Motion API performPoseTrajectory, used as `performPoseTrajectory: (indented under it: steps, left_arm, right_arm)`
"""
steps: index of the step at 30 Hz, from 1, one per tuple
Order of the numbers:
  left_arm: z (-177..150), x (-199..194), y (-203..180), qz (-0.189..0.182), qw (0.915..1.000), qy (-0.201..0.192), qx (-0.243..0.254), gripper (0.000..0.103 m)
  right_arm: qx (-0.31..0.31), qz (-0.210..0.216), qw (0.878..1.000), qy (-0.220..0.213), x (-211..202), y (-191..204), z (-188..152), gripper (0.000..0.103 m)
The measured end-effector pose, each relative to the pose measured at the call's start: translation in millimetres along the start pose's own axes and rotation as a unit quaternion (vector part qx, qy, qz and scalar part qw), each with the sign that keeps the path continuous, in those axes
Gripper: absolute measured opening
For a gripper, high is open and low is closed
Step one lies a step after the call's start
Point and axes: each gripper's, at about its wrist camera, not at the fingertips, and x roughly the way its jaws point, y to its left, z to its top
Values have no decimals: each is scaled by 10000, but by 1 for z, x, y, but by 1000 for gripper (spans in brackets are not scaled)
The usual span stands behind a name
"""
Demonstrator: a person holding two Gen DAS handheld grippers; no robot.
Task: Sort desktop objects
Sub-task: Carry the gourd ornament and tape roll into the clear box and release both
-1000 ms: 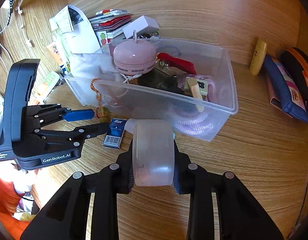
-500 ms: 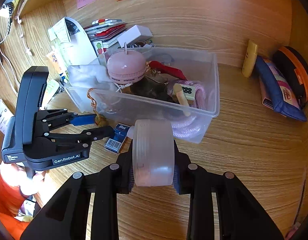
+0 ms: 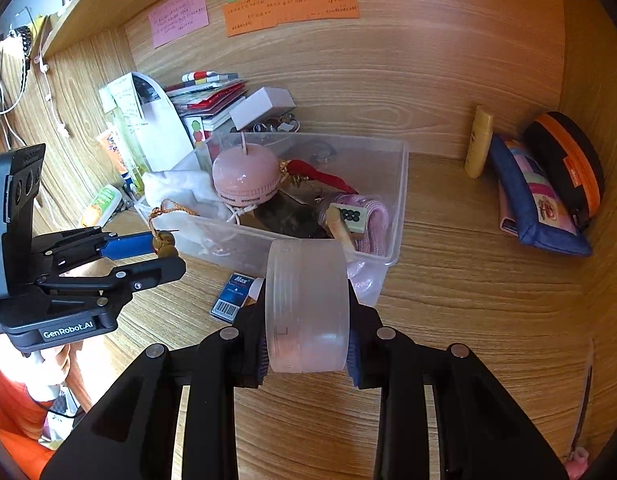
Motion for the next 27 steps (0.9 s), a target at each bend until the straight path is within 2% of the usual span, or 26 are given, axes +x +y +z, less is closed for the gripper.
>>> performPoseTrajectory:
  steps: [3,9,13,27]
  left_arm:
    - [7,-3,2,20,10000,-95,14,41]
    - [13,8,23,105,9998,112,-155,41]
    - [16,8,32,178,9996,90,-198,41]
    - [40,41,54,210,9989,227,-342,41]
  right_arm:
    - [3,-22,9999,-113,-5,-1,6,27]
    - [43,-52,9996,-283,-11,-5,19,27]
    - [57,-71,9993,-355,-10,-7,28,27]
    - [-6,21,9999,-161,30,-1,56,27]
